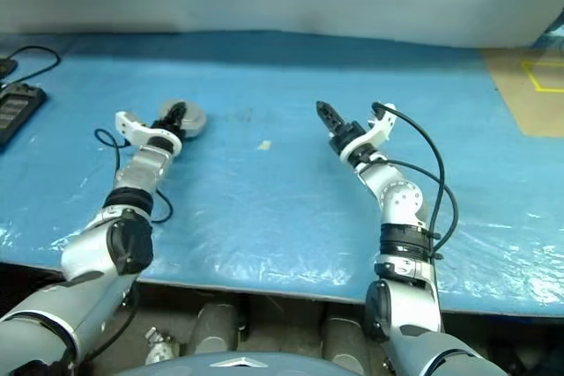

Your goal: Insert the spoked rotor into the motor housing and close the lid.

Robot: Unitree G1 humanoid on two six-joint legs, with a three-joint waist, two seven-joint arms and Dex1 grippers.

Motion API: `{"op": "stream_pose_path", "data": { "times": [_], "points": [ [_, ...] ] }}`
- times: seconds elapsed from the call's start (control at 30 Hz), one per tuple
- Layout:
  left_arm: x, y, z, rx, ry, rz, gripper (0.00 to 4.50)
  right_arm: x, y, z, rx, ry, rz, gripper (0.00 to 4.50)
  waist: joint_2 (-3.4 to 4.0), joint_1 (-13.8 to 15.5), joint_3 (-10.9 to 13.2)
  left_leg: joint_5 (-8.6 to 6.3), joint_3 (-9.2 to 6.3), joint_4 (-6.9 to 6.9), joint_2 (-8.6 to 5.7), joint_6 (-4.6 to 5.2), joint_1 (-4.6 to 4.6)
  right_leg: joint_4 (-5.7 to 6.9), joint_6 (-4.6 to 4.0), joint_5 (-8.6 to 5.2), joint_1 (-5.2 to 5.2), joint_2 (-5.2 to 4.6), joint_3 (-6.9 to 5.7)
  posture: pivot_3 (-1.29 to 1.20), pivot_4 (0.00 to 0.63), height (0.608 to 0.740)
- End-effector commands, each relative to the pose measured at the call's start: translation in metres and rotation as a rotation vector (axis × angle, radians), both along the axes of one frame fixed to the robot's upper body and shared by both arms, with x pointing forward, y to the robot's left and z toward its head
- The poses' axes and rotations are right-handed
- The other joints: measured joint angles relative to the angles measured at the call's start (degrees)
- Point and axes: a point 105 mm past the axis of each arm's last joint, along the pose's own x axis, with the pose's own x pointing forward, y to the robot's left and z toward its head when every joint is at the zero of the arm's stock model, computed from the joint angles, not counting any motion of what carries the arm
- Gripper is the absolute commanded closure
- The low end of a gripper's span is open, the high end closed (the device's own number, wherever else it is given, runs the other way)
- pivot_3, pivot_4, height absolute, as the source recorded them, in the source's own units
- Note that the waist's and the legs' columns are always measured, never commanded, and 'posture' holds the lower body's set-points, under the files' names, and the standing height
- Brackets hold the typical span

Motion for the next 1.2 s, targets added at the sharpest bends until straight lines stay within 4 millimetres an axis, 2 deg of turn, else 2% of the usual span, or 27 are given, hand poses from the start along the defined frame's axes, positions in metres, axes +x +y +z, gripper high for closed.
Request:
{"op": "stream_pose_path", "data": {
  "times": [0.03, 0.1, 0.17, 0.2, 0.23, 0.3, 0.43, 0.53, 0.6, 0.63, 0.7, 0.77, 0.83, 0.87, 0.93, 0.97, 1.03, 1.13, 1.2],
  "points": [
    [0.009, 0.006, 0.028, 0.040, -0.055, 0.062, 2.03, -0.002, 0.002, 0.009, -0.008, -0.047, 0.007, 0.69, -0.01, 0.51, 0.00, 0.00, -0.11, 0.08, 0.01, 0.00, -0.06, 0.02, 0.00, 0.00, 0.04, -0.01, -0.15, 0.00, 0.150, 0.740],
    [0.009, 0.009, 0.027, 0.059, -0.033, 0.077, 2.03, -0.002, 0.003, 0.009, -0.008, -0.047, 0.008, 0.69, -0.01, 0.73, 0.00, 0.00, -0.18, 0.16, 0.03, 0.00, -0.04, 0.07, 0.00, 0.00, 0.09, -0.02, -0.30, 0.00, 0.150, 0.740],
    [0.009, 0.009, 0.023, 0.089, -0.013, 0.067, 1.28, -0.002, 0.002, 0.008, -0.011, -0.045, 0.005, 0.65, -0.01, 0.73, 0.00, 0.00, -0.22, 0.20, 0.04, 0.00, 0.04, 0.09, -0.01, 0.00, 0.17, -0.04, -0.33, 0.00, 0.150, 0.740],
    [0.007, 0.013, 0.021, 0.111, -0.001, 0.079, 1.14, -0.002, 0.002, 0.007, -0.012, -0.042, 0.006, 0.65, -0.01, 0.73, 0.00, 0.00, -0.23, 0.20, 0.05, -0.01, 0.09, 0.10, -0.01, 0.00, 0.22, -0.04, -0.33, 0.00, 0.150, 0.740],
    [0.006, 0.020, 0.020, 0.141, 0.012, 0.113, 0.76, -0.002, 0.002, 0.007, -0.013, -0.040, 0.006, 0.65, -0.01, 0.71, 0.00, 0.00, -0.23, 0.20, 0.06, -0.01, 0.15, 0.10, -0.01, 0.00, 0.26, -0.04, -0.33, 0.00, 0.150, 0.740],
    [-0.001, 0.047, 0.020, 0.226, 0.065, 0.246, 0.07, -0.002, 0.001, 0.005, -0.018, -0.034, 0.005, 0.65, -0.01, 0.58, 0.00, 0.00, -0.27, 0.21, 0.09, -0.01, 0.17, 0.12, -0.02, 0.00, 0.27, -0.04, -0.33, 0.00, 0.150, 0.740],
    [-0.017, 0.089, 0.036, 0.419, 0.113, 0.473, 0.03, 0.004, -0.010, -0.002, -0.028, 0.006, -0.026, 0.65, -0.01, -0.20, 0.00, 0.00, -0.39, 0.20, 0.10, -0.02, 0.21, 0.14, -0.02, -0.01, 0.31, -0.03, -0.40, 0.00, 0.150, 0.740],
    [-0.026, 0.108, 0.049, 0.548, 0.123, 0.583, 0.03, 0.007, -0.015, -0.003, -0.055, 0.013, -0.033, 0.65, -0.01, -0.25, 0.00, 0.00, -0.53, 0.21, 0.06, -0.02, 0.19, 0.07, -0.01, -0.01, 0.44, -0.04, -0.58, 0.00, 0.150, 0.740],
    [-0.028, 0.110, 0.061, 0.638, 0.080, 0.608, 0.03, 0.010, -0.021, -0.002, -0.102, -0.007, -0.059, 0.65, -0.01, -0.22, 0.00, 0.00, -0.58, 0.23, 0.05, -0.03, 0.19, 0.06, -0.01, -0.01, 0.49, -0.04, -0.63, 0.00, 0.150, 0.740],
    [-0.026, 0.105, 0.071, 0.680, 0.024, 0.596, 0.03, 0.011, -0.026, -0.001, -0.179, -0.037, -0.091, 0.65, -0.01, -0.08, 0.00, 0.00, -0.63, 0.25, 0.05, -0.03, 0.17, 0.07, -0.01, -0.01, 0.51, -0.04, -0.68, 0.00, 0.150, 0.740],
    [-0.019, 0.079, 0.094, 0.766, -0.153, 0.503, 0.03, 0.012, -0.035, 0.005, -0.306, -0.147, -0.163, 0.65, -0.01, 0.46, 0.00, 0.00, -0.73, 0.32, 0.04, -0.03, 0.13, 0.07, -0.01, -0.01, 0.59, -0.05, -0.80, 0.00, 0.150, 0.740],
    [-0.008, 0.030, 0.108, 0.806, -0.361, 0.282, 0.03, 0.010, -0.045, 0.006, -0.440, -0.229, -0.220, 0.65, -0.01, 1.01, 0.00, 0.00, -0.74, 0.38, 0.04, -0.03, 0.11, 0.08, -0.01, -0.01, 0.62, -0.09, -0.82, 0.00, 0.150, 0.740],
    [-0.007, -0.032, 0.108, 0.851, -0.545, -0.012, 0.03, 0.008, -0.055, 0.004, -0.569, -0.294, -0.263, 0.65, -0.02, 1.70, 0.00, 0.01, -0.73, 0.40, 0.02, -0.01, 0.13, 0.08, -0.04, -0.02, 0.75, -0.17, -0.83, 0.00, 0.150, 0.740],
    [-0.011, -0.057, 0.104, 0.865, -0.611, -0.144, 0.03, 0.008, -0.059, 0.003, -0.615, -0.315, -0.273, 0.65, -0.02, 1.87, 0.00, 0.03, -0.72, 0.42, 0.01, 0.02, 0.13, 0.06, -0.07, -0.04, 0.85, -0.22, -0.82, 0.00, 0.150, 0.740],
    [-0.024, -0.097, 0.089, 0.868, -0.705, -0.406, 0.03, 0.005, -0.067, -0.001, -0.676, -0.334, -0.253, 0.65, -0.02, 1.53, 0.00, 0.04, -0.62, 0.44, -0.05, 0.05, 0.20, 0.06, -0.27, -0.15, 0.88, -0.28, -0.79, 0.00, 0.150, 0.740],
    [-0.032, -0.112, 0.080, 0.878, -0.732, -0.526, 0.03, 0.000, -0.067, -0.004, -0.643, -0.329, -0.176, 0.65, -0.01, 1.07, 0.00, 0.05, -0.57, 0.44, -0.05, 0.06, 0.25, 0.06, -0.28, -0.15, 0.88, -0.28, -0.78, 0.00, 0.150, 0.740],
    [-0.049, -0.134, 0.059, 0.906, -0.752, -0.750, 0.03, -0.008, -0.075, -0.004, -0.697, -0.368, -0.127, 0.65, -0.01, 0.62, 0.00, 0.04, -0.56, 0.39, 0.02, 0.08, 0.28, 0.06, -0.36, -0.20, 0.88, -0.26, -0.74, 0.00, 0.150, 0.740],
    [-0.063, -0.142, 0.037, 0.953, -0.737, -0.921, 0.03, -0.017, -0.086, -0.009, -0.848, -0.406, -0.053, 0.65, -0.01, -0.38, 0.00, 0.15, -0.55, 0.34, 0.22, 0.28, 0.28, 0.26, -0.62, -0.34, 0.67, -0.13, -0.73, 0.00, 0.150, 0.740],
    [-0.073, -0.145, 0.025, 0.974, -0.734, -1.036, 0.03, -0.031, -0.086, -0.012, -0.895, -0.440, 0.071, 0.65, -0.01, -0.68, 0.00, 0.15, -0.55, 0.35, 0.31, 0.30, 0.26, 0.37, -0.65, -0.36, 0.58, -0.04, -0.73, 0.00, 0.150, 0.740]
  ]
}}
